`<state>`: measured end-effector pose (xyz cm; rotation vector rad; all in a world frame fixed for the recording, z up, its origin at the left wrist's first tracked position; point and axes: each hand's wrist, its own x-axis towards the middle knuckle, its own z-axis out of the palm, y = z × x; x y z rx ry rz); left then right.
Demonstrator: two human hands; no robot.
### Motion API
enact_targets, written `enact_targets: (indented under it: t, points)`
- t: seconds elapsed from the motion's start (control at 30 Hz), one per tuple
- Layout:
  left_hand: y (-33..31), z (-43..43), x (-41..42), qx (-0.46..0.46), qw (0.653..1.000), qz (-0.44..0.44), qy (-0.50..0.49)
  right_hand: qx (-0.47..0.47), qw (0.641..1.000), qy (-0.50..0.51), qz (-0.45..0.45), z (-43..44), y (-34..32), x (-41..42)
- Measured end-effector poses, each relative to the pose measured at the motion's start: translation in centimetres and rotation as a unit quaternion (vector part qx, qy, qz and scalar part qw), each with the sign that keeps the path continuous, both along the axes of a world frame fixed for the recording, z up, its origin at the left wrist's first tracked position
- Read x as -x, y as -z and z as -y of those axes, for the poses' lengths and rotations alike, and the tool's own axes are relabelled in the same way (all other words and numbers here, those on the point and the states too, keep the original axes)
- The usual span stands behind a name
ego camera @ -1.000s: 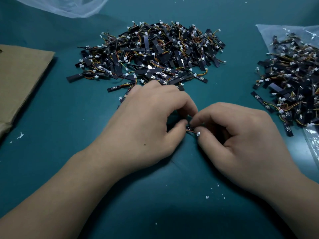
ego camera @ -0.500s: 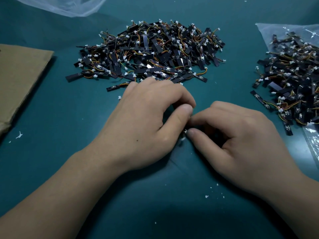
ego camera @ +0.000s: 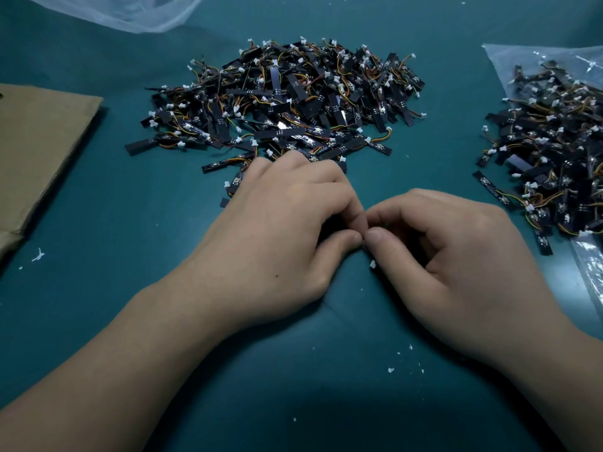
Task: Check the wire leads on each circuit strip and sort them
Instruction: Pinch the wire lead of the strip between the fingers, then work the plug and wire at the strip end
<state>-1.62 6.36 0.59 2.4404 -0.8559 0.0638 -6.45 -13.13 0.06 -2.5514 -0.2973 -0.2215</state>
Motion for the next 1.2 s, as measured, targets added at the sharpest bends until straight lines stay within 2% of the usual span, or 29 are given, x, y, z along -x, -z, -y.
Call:
enact_targets:
  t: [0.2, 0.4, 0.83, 1.2]
  points:
    - [0.16, 0.19, -0.04, 0.04, 0.999, 0.013, -0.012, -0.027, 1.0, -0.002, -0.002, 0.08, -0.08, -0.19]
    - [-0.07, -0.16, 0.04, 0.141, 0.989, -0.002, -0.037, -0.174, 0.984, 0.018, 0.015, 0.4, -0.52, -0.16]
    - [-0.61, -0.07, 0.28, 0.179, 0.983, -0.049, 0.0, -0.163, 0.986, -0.023, -0.009, 0.28, -0.47, -0.17]
    - [-0.73, -0.1, 0.38, 0.177, 0.983, -0.048, 0.016, -0.158, 0.986, -0.045, -0.028, 0.23, -0.67, -0.16]
